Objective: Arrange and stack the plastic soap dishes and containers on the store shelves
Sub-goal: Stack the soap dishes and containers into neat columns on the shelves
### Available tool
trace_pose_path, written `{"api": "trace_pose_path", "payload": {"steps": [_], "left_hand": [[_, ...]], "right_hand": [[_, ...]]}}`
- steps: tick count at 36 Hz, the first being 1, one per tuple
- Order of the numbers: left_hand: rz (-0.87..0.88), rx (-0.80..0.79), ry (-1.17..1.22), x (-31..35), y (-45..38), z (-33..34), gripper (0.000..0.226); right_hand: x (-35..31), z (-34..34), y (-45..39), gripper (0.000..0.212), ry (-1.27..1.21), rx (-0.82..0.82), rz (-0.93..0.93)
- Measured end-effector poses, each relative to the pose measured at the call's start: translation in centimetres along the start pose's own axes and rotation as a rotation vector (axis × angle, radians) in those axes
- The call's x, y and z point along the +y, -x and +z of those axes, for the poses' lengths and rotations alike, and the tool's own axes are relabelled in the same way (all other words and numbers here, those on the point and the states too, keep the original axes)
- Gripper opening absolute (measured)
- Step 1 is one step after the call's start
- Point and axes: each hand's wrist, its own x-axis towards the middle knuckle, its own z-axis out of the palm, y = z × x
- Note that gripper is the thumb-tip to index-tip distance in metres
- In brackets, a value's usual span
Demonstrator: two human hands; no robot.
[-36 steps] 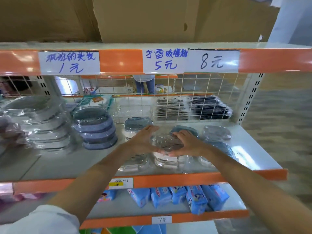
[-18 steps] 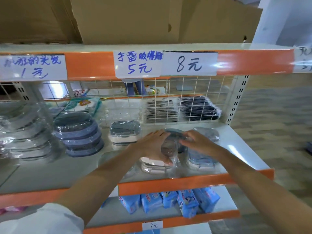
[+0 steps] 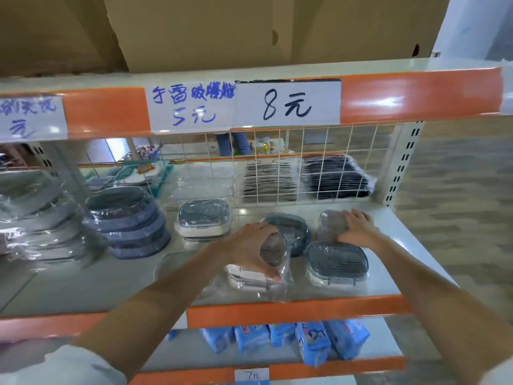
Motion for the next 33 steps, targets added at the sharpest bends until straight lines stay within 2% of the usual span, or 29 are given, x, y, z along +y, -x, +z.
{"api": "trace_pose_path", "payload": {"steps": [7, 12, 16, 20, 24, 27, 29, 33], "left_hand": [[-0.018, -0.009, 0.002, 0.4, 0.2, -0.2, 0.101], [-0.022, 0.018, 0.023, 0.2, 0.3, 0.2, 0.102], [-0.018, 0.041, 0.021, -0.2, 0.2, 0.7, 0.107], [-0.002, 0.143, 0.075, -0.9, 0.5, 1.0, 0.114], [-0.039, 0.266, 0.201, -2.6, 1.9, 1.0, 0.111], [-0.080, 0.301, 0.309, -4.1, 3.3, 0.6, 0.115], [-0.090, 0.314, 0.345, -5.0, 4.1, 0.3, 0.114], [-0.070, 0.338, 0.361, -6.5, 5.2, -0.4, 0.113]], "right_hand": [[-0.4, -0.3, -0.5, 0.073, 0.075, 0.016, 0.035], [-0.2, -0.8, -0.3, 0.092, -0.040, 0.186, 0.037], [-1.4, -1.9, 0.5, 0.086, -0.180, 0.301, -0.021], [-3.9, -2.0, 1.3, 0.066, -0.149, 0.257, -0.188], [-7.0, -1.8, 3.9, 0.053, -0.212, 0.119, -0.309], [-9.2, -1.4, 5.5, 0.080, -0.168, 0.091, -0.409], [-10.7, -1.1, 6.5, 0.091, -0.146, 0.095, -0.461], [-12.7, 0.0, 7.4, 0.090, -0.105, 0.099, -0.527]]}}
